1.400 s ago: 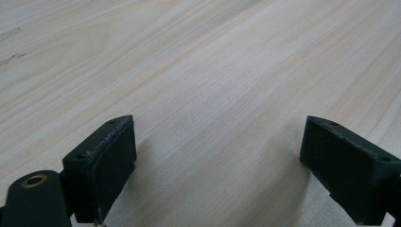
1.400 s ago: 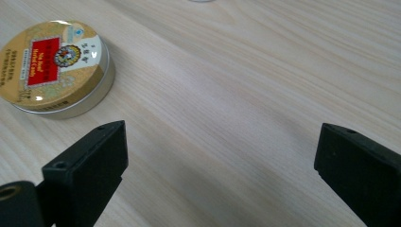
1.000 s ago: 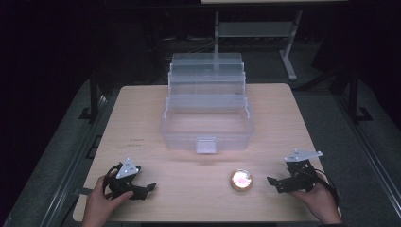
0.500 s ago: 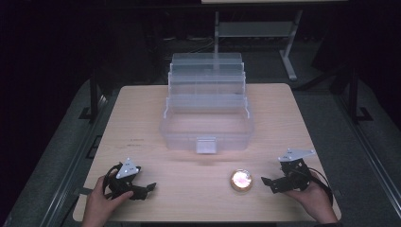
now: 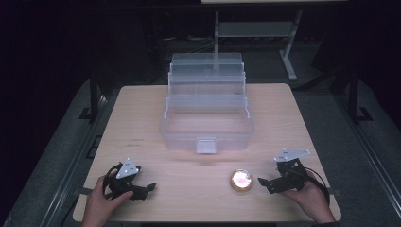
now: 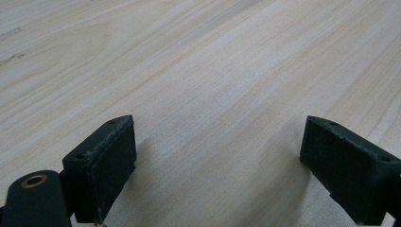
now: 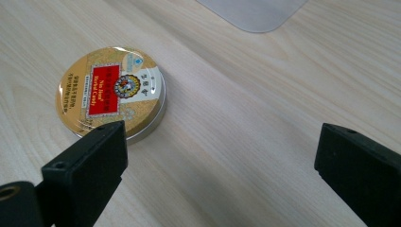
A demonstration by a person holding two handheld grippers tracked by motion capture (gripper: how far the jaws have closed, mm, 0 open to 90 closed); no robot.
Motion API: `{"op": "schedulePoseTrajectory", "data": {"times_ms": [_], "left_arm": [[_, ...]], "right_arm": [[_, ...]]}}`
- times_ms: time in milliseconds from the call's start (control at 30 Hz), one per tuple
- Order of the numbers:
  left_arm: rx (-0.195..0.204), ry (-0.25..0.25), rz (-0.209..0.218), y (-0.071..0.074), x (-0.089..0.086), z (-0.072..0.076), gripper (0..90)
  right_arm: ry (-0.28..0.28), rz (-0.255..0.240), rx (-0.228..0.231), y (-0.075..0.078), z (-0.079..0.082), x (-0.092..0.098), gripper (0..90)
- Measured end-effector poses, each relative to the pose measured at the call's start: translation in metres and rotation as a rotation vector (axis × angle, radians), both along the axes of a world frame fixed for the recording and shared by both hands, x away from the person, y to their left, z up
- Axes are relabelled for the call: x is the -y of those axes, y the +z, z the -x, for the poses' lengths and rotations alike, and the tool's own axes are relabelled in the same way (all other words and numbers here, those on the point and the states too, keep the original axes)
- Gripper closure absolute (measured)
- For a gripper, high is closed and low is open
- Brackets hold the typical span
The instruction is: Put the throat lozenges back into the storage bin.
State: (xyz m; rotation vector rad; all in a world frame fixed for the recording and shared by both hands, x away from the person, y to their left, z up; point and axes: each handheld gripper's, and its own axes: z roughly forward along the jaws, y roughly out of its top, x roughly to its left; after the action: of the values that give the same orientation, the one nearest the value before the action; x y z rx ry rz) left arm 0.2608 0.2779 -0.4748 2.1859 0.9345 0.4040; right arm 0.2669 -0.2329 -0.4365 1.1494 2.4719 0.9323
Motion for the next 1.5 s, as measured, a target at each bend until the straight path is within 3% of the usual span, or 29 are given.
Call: {"op": "schedulePoseTrajectory", "data": {"times_ms": [1500], "left_arm": [[0.001,0.001,0.003,0.0,0.0,0.0,10.6]], "right_arm": [[0.105,-0.018,-0.031,0.0,-0.002,-0.042,3.0]]}}
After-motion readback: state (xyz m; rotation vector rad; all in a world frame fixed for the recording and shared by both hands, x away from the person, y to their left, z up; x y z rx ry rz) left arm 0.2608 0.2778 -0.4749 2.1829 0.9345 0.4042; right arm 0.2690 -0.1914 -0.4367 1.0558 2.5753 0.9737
